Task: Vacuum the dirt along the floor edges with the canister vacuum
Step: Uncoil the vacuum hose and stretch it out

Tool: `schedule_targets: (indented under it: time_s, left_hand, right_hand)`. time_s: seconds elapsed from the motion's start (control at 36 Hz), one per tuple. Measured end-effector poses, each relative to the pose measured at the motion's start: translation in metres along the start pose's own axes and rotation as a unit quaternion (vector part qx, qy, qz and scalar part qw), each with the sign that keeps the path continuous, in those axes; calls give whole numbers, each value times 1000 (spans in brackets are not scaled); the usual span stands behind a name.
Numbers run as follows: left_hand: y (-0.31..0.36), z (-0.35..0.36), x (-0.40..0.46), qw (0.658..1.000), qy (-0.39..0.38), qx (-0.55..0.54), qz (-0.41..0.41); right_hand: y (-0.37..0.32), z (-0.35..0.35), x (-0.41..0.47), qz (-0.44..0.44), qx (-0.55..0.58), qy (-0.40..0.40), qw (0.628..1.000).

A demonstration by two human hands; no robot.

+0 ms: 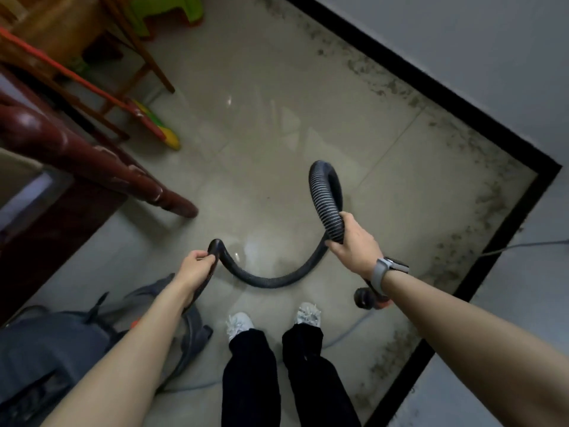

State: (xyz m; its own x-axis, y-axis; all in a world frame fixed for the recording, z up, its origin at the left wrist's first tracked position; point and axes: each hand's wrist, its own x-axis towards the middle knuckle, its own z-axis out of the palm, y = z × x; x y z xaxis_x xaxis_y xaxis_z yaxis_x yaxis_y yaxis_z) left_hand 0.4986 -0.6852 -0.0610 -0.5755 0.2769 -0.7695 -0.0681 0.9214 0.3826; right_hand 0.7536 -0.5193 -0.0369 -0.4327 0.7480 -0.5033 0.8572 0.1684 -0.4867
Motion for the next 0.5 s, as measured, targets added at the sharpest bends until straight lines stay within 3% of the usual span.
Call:
schedule_targets:
  time_s: [0.19,0.36,0.5]
  left_hand:
    - [-77,2,80,988,-15,152,-12]
    - [-145,9,143,952,-55,302,-6]
    - [-196,12,187,941,-128,311,-30]
  right_hand:
    - [-6,88,45,124,227,58,964]
    - [-16,151,93,220,375,125,892]
    - [-17,178,142,286,469,119,827]
